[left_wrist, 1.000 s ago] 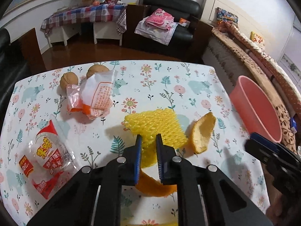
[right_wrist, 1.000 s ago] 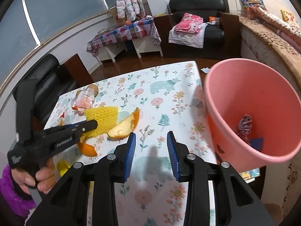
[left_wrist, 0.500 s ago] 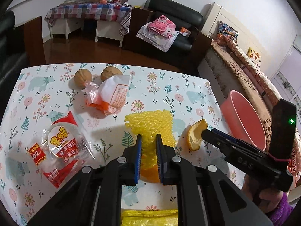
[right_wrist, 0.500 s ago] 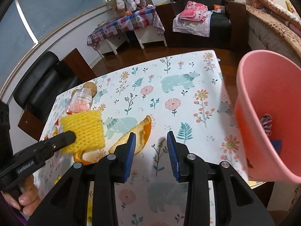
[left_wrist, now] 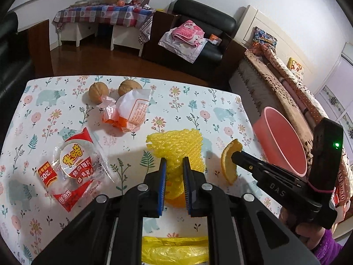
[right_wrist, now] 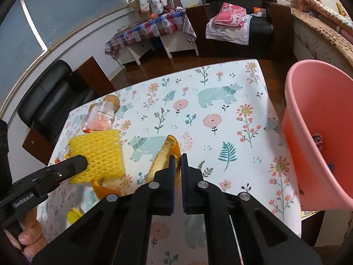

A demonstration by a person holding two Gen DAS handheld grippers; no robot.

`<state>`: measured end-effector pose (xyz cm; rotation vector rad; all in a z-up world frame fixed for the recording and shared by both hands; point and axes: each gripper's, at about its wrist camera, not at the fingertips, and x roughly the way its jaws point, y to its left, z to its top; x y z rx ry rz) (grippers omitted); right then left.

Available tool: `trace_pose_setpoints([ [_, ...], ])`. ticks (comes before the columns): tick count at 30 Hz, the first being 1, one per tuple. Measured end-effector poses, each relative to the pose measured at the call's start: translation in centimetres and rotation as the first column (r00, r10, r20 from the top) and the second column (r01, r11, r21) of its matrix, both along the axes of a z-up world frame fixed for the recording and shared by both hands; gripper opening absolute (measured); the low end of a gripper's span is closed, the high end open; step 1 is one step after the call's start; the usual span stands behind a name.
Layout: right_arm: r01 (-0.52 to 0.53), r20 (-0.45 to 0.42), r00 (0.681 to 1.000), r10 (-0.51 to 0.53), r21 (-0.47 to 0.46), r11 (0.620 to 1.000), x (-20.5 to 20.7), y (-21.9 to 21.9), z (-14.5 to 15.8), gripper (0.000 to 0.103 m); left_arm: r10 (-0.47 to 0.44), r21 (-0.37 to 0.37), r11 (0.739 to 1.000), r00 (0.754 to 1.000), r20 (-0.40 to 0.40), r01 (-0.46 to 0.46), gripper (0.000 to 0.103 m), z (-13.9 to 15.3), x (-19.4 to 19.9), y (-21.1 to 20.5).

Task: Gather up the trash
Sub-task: 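Grasp the yellow foam mesh sleeve with the left tool while the right tool grasps the bread crust, then carry mesh sleeve and bread crust over the pink bucket and open both tools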

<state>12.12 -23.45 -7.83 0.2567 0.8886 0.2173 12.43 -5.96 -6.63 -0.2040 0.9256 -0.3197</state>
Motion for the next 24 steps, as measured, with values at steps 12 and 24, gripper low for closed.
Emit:
trace_pose_setpoints([
  [12,0.071,0.088,0.994,-0.072,0.013,0.997,-4.2,-3.4,3.5,0.005,-0.05,-0.004,0.999,0.998,0.048,0.05,0.013,2.6,-1.9,-2.6],
  [24,0.192,0.165,0.967,-0.193,0.021,0.981,-6.7,-8.6,5.5,0.005,-0.14,0.02,0.99,0.987,0.076,0.138,0.013,4.6,-2.9,-7.9],
])
